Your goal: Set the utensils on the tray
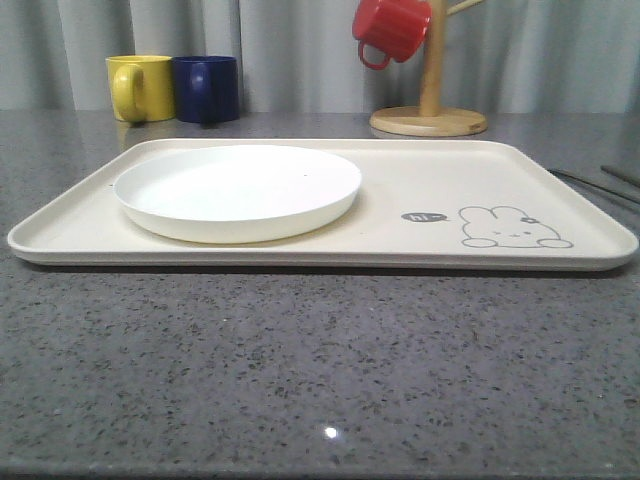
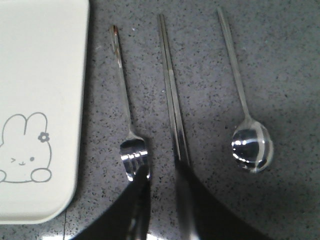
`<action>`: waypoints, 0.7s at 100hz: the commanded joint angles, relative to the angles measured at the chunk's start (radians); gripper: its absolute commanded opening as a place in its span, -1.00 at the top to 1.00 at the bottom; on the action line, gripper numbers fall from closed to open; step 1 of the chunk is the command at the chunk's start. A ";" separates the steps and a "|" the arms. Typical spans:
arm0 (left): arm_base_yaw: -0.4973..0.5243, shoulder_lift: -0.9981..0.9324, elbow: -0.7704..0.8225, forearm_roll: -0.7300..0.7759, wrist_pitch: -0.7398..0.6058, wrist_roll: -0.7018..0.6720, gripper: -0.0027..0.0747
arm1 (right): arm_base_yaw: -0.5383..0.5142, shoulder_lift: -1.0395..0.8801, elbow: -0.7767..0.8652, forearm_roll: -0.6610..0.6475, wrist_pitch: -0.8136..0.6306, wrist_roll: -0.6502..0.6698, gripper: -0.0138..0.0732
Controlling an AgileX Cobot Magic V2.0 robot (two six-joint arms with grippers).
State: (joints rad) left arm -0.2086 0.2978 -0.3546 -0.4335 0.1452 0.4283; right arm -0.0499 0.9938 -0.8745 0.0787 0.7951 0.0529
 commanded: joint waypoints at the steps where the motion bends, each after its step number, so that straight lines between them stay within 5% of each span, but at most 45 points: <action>1: -0.007 0.008 -0.029 -0.006 -0.070 0.003 0.98 | -0.004 -0.001 -0.038 0.011 -0.044 -0.021 0.02; 70: -0.007 0.008 -0.029 -0.006 -0.070 0.003 0.98 | 0.099 0.361 -0.218 0.111 -0.036 -0.188 0.02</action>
State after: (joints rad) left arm -0.2086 0.2978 -0.3546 -0.4335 0.1452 0.4283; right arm 0.0428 1.3364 -1.0455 0.1811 0.7995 -0.1151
